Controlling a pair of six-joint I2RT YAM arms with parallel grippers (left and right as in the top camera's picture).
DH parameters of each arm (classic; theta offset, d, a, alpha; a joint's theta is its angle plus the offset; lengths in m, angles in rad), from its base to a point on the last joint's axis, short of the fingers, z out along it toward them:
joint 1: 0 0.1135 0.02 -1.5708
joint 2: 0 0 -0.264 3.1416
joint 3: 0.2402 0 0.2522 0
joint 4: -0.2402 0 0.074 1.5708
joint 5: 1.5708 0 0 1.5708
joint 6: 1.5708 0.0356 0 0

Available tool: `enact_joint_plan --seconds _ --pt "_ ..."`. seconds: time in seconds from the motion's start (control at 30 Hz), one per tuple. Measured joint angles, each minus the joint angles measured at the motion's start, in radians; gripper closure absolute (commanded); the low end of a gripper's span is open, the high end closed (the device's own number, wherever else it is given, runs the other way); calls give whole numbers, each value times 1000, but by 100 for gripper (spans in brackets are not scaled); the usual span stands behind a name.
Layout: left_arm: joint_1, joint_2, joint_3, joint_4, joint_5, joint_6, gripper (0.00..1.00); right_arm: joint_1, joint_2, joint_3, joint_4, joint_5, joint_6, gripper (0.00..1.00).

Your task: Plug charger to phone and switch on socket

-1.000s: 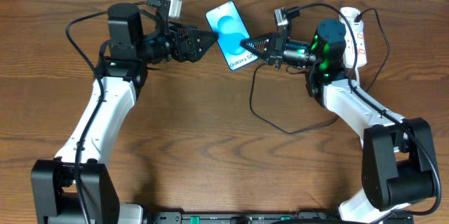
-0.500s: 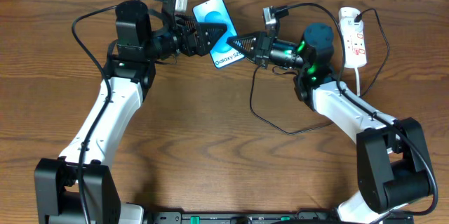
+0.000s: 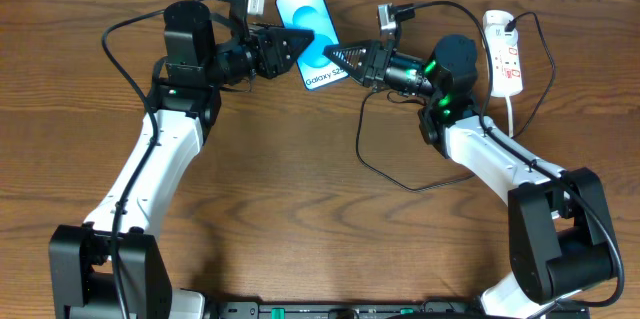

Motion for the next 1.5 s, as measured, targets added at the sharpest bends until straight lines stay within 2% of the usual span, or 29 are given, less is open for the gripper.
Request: enact_joint_plan --seconds 0.07,0.27,0.37,0.73,0.8,0.87,0.9,0.97,1.13,1.33,1.5 --pt "3 0 0 3 6 -35 81 -1 0 0 3 3 0 99" --pt "10 0 0 7 30 -108 81 -2 0 -1 2 2 -3 99" --pt "10 0 0 7 30 -119 70 -2 0 -1 2 -3 -2 99" --pt "10 0 0 0 26 -96 67 12 0 -1 2 -2 0 99" --pt "10 0 0 0 28 -95 60 12 0 -1 2 -6 0 99" --pt "8 0 0 1 29 -90 41 14 0 -1 2 -19 0 99" --pt "7 0 0 2 30 -94 34 16 0 -1 2 -26 1 99" --pt "3 0 0 6 33 -89 28 26 0 -1 2 -56 1 99" --pt "-3 0 0 8 37 -86 30 46 0 -1 26 -111 5 99" --pt "-3 0 0 8 37 -90 39 46 0 -1 26 -122 7 99" --pt "0 0 0 8 37 -97 39 44 0 -1 28 -121 8 99"
